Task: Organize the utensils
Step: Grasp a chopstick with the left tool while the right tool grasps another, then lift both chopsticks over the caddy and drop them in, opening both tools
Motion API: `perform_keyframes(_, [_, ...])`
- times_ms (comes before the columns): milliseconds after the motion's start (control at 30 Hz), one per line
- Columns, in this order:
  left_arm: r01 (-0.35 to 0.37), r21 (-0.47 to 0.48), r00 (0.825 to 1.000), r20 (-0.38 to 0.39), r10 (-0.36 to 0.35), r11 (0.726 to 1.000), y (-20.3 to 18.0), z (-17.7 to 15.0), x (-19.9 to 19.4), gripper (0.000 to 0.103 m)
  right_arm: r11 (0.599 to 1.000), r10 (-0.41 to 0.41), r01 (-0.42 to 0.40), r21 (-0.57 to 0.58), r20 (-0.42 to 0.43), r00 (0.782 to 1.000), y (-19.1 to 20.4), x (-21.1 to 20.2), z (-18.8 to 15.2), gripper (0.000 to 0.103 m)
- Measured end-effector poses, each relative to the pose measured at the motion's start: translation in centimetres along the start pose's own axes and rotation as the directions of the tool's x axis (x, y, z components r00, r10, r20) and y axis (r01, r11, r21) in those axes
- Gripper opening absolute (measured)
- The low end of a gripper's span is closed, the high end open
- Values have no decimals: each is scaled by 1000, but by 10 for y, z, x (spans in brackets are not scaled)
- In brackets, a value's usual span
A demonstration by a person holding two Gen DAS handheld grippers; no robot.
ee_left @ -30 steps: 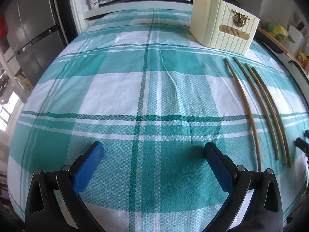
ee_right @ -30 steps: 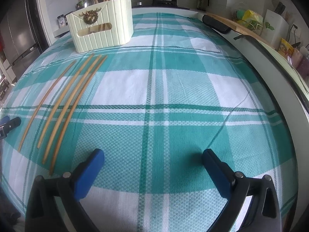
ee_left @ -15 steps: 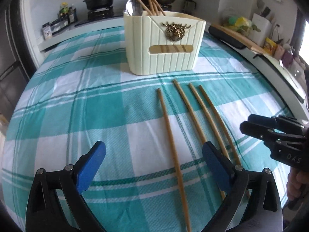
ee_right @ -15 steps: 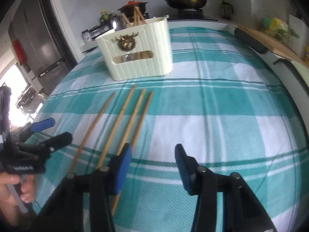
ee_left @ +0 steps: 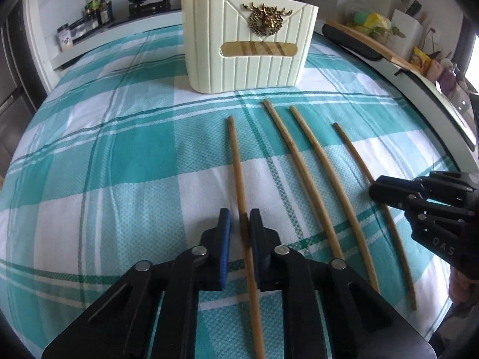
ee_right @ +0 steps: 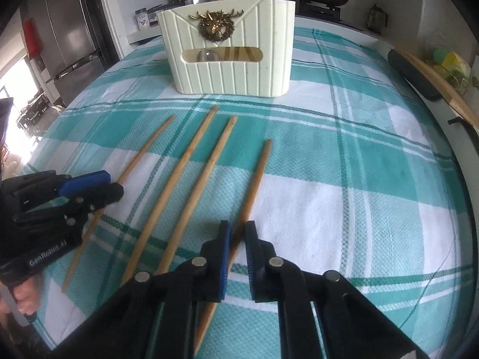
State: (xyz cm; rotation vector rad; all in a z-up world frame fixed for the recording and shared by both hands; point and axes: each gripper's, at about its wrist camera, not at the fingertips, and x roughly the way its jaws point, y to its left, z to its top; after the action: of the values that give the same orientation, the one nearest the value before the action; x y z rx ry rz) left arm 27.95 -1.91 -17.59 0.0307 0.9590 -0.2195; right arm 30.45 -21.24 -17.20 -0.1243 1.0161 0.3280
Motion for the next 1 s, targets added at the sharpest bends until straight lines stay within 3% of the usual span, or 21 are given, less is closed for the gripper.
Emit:
perform_keyframes(267, [30, -90, 999, -24, -33, 995, 29, -27, -23, 6, 999, -5, 6, 44, -31, 1000, -30, -27, -35, 10])
perform_keyframes(333, [36, -105, 999, -32, -39, 994, 32, -25, -24, 14, 998, 8, -6, 62, -33, 999, -36, -32, -40, 12])
perform_keyframes(400, [47, -106, 998, -29, -51, 993, 36, -19, -23, 39, 996, 35, -32, 88, -38, 999, -40, -32, -39, 19])
perform_keyframes(467, [45, -103, 999, -24, -48, 994, 40, -11, -22, 46, 994, 45, -41, 97, -38, 998, -42, -31, -36, 25])
perform_keyframes(733, [64, -45, 992, -103, -69, 997, 50, 27, 13, 46, 998, 3, 2, 66, -75, 997, -42, -16, -13, 28])
perform_keyframes(933, [28, 49, 990, -139, -21, 998, 36, 55, 35, 39, 997, 4, 2, 71, -84, 996, -47, 10, 26, 27])
perform_keyframes(967, [24, 55, 990, -140, -16, 998, 34, 59, 37, 24, 997, 4, 3, 73, -86, 996, -48, 14, 32, 24])
perform_keyframes(1000, [21, 58, 990, -140, -12, 998, 33, 60, 38, 6, 997, -13, 19, 69, -90, 996, -48, 18, 38, 12])
